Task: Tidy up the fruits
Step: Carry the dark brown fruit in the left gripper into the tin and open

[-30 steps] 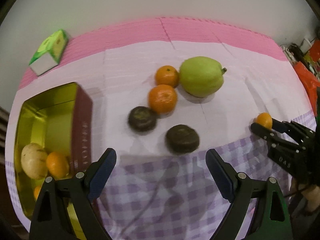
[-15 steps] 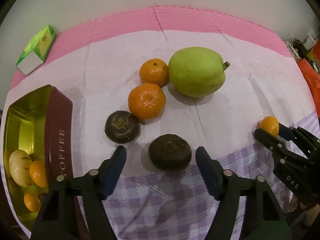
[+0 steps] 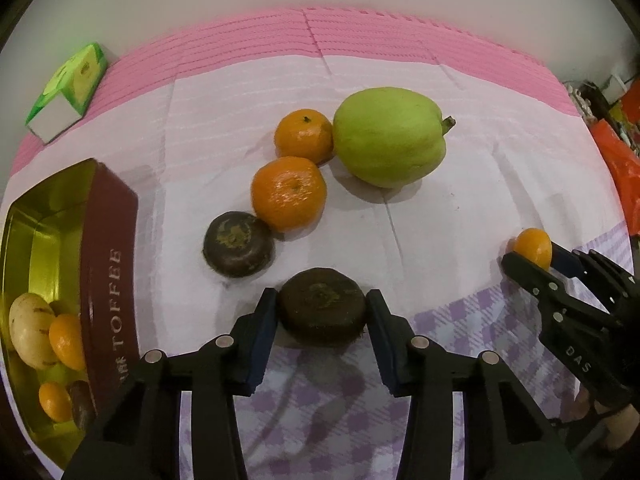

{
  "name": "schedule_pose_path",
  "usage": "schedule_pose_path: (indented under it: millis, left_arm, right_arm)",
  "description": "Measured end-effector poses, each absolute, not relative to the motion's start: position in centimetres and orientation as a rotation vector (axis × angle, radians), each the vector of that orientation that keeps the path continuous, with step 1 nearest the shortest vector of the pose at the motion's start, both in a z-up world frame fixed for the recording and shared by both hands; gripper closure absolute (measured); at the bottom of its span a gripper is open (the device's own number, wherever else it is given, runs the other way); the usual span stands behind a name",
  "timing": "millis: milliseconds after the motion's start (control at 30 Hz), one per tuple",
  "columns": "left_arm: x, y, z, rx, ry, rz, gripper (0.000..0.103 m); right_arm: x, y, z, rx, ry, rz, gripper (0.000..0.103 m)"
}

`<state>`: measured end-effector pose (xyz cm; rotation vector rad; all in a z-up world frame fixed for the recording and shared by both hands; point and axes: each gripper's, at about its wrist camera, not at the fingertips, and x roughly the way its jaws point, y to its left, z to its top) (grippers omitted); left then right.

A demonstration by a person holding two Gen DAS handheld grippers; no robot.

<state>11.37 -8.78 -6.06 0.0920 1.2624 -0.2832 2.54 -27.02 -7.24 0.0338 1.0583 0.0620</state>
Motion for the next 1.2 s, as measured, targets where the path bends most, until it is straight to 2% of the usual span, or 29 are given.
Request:
schedule_pose_path:
  millis: [367, 700, 1200]
  left_arm:
    - [9.6, -5.8, -3.0, 0.057, 1.212, -0.269, 0.058]
    - [8.4, 0.1, 0.0, 0.019, 1.149, -0.170, 0.058]
    - [7.7, 9.5, -1.0, -0.063, 1.175, 0.030, 0.058]
  right_arm:
    - [2.5, -26.8, -7.3, 0.018, 1.054, 0.051, 0.066]
    - [2.5, -26.5, -7.3, 0.004, 1.051, 0.043, 0.066]
    - [2.5, -26.5, -7.3, -0.006, 1.049, 0.040, 0.066]
